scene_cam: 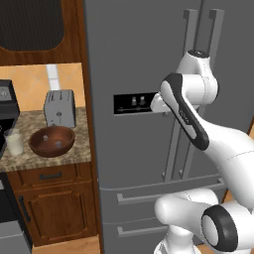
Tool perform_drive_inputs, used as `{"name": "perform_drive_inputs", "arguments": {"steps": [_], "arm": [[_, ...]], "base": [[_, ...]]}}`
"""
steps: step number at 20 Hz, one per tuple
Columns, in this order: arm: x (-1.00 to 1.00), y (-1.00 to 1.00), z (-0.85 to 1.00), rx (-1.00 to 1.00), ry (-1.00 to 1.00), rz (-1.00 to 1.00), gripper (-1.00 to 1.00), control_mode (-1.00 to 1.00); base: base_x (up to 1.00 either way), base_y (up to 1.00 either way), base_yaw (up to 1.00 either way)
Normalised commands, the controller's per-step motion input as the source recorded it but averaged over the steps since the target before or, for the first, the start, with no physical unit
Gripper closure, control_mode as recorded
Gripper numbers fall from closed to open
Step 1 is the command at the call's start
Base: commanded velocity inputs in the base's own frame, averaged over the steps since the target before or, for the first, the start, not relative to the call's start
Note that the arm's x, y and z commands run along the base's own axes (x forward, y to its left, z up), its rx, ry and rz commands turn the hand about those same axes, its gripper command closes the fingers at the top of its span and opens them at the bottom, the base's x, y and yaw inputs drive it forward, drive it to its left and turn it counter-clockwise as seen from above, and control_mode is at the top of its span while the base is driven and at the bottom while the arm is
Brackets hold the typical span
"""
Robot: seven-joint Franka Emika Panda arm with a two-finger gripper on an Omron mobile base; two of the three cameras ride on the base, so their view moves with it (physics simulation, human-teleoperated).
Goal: Grab a lemon wedge from the fridge and one ice cube from the ice bowl, and put them in the glass of lemonade.
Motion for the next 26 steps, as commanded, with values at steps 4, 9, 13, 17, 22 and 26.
{"name": "perform_drive_inputs", "arguments": {"steps": [4, 9, 13, 17, 22, 26], "arm": [[-0.26, -0.04, 0.00, 0.00, 0.00, 0.00, -1.00, -1.00], [-0.55, -0.20, 0.00, 0.00, -0.02, -0.01, -1.00, -1.00], [-0.46, -0.27, 0.00, 0.00, 0.00, -0.05, -1.00, -1.00], [-0.18, -0.16, -0.02, 0.00, 0.00, -0.05, -1.00, -1.00], [-0.04, -0.07, 0.00, 0.00, 0.00, -0.02, -1.00, 1.00], [0.00, 0.00, 0.00, 0.00, 0.00, 0.00, -1.00, 1.00]], "base": [[0.00, 0.00, 0.00], [0.00, 0.00, 0.00], [0.00, 0.00, 0.00], [0.00, 0.00, 0.00], [-0.18, -0.19, -0.04], [-0.37, -0.50, -0.05]]}}
